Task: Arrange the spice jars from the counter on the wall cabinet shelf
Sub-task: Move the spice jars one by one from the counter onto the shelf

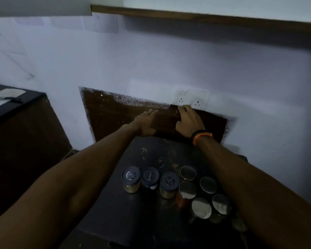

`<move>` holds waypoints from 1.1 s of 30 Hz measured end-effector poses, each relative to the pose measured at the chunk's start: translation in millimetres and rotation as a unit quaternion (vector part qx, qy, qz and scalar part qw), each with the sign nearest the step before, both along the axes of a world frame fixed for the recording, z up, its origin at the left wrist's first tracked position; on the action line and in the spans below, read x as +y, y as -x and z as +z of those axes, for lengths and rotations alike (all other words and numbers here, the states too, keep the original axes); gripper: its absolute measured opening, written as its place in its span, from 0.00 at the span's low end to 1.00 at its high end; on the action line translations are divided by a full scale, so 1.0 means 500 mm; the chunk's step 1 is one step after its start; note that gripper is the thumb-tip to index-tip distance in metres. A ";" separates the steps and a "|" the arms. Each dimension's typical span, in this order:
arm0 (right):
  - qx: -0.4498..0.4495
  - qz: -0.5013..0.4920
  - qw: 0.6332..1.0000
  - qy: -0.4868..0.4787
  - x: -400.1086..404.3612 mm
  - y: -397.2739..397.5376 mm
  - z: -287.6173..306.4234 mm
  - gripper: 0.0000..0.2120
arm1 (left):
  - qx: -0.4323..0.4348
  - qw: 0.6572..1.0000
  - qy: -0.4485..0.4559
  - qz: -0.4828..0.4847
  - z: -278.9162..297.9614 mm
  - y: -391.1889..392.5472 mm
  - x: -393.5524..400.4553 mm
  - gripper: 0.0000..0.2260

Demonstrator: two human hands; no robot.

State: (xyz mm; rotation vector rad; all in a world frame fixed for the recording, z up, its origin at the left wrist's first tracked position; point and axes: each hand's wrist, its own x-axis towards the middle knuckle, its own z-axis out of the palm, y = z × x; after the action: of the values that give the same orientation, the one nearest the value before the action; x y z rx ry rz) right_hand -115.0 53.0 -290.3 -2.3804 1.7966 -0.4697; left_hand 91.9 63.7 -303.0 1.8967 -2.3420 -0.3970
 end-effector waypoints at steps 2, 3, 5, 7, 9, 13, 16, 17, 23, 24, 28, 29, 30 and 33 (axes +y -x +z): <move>0.014 0.016 0.999 -0.028 0.011 -0.026 -0.049 0.32 | -0.001 1.000 -0.024 0.007 -0.042 -0.020 0.010 0.43; 0.018 0.024 0.999 -0.044 0.019 -0.041 -0.076 0.32 | -0.001 0.999 -0.037 0.008 -0.064 -0.031 0.018 0.43; 0.020 0.035 0.997 -0.068 0.035 -0.063 -0.122 0.31 | -0.004 0.998 -0.057 0.008 -0.099 -0.045 0.029 0.44; 0.019 0.050 0.993 -0.101 0.054 -0.086 -0.170 0.30 | 0.000 0.997 -0.081 0.012 -0.132 -0.059 0.045 0.43; 0.020 0.059 0.989 -0.131 0.073 -0.106 -0.209 0.30 | 0.005 0.995 -0.095 0.014 -0.164 -0.070 0.059 0.41; 0.006 0.070 0.983 -0.171 0.104 -0.139 -0.268 0.26 | 0.009 0.992 -0.126 0.016 -0.224 -0.089 0.087 0.40; 0.013 0.080 0.978 -0.192 0.120 -0.160 -0.300 0.25 | 0.031 0.989 -0.145 0.025 -0.262 -0.107 0.104 0.40; 0.020 0.084 0.976 -0.199 0.124 -0.166 -0.311 0.26 | 0.038 0.987 -0.154 0.029 -0.272 -0.112 0.109 0.40; 0.022 0.104 0.971 -0.214 0.148 -0.225 -0.376 0.28 | 0.054 0.978 -0.191 0.064 -0.322 -0.150 0.118 0.37; 0.030 0.107 0.971 -0.212 0.151 -0.236 -0.386 0.32 | 0.063 0.976 -0.196 0.070 -0.329 -0.156 0.121 0.36; 0.055 0.106 0.974 -0.192 0.154 -0.281 -0.424 0.43 | 0.088 0.970 -0.206 0.093 -0.353 -0.178 0.132 0.34; 0.061 0.104 0.974 -0.192 0.155 -0.291 -0.432 0.45 | 0.096 0.969 -0.206 0.097 -0.359 -0.183 0.135 0.33; 0.066 0.100 0.973 -0.196 0.154 -0.299 -0.438 0.47 | 0.105 0.967 -0.208 0.100 -0.364 -0.187 0.137 0.32; 0.078 0.085 0.971 -0.210 0.155 -0.316 -0.461 0.51 | 0.113 0.965 -0.210 0.111 -0.382 -0.206 0.142 0.31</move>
State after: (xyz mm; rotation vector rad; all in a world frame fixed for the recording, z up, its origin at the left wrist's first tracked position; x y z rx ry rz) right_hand 43.0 130.4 -520.6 -2.2858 1.5356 0.1137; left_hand 194.9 134.8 -494.0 2.1175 -1.9858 -1.0939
